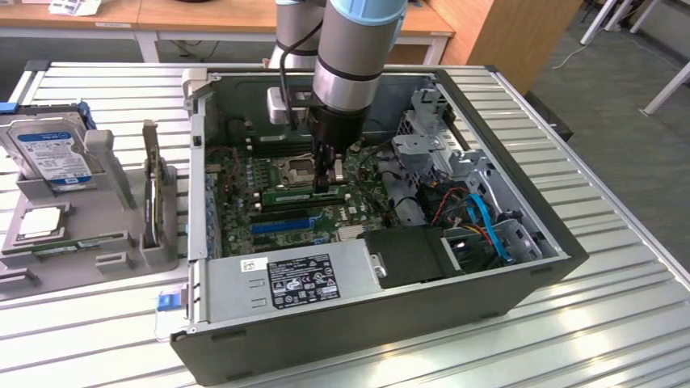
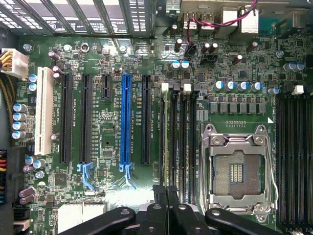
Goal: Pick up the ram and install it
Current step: 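Insert the ram into the slot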
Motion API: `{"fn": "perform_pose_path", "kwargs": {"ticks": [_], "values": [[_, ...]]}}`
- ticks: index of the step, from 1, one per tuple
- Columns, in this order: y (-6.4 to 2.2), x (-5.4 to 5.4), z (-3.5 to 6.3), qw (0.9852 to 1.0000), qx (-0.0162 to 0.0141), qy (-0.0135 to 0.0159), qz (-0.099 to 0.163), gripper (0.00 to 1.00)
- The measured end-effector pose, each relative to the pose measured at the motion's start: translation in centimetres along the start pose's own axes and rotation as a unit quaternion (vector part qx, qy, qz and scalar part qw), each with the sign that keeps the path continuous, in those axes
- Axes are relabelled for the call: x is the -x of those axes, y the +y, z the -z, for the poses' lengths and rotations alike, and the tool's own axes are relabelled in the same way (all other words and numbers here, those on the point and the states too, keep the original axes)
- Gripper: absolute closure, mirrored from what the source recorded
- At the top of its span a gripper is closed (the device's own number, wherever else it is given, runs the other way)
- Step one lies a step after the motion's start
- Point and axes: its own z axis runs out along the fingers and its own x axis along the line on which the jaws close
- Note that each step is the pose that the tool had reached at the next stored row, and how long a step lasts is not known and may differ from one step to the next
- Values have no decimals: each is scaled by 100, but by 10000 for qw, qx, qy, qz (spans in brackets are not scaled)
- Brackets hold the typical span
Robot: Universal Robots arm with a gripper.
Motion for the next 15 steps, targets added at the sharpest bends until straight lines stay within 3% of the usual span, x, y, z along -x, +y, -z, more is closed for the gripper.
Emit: {"fn": "perform_pose_path", "kwargs": {"ticks": [15], "values": [[-1,-1,-24,10000,0,0,1,89]]}}
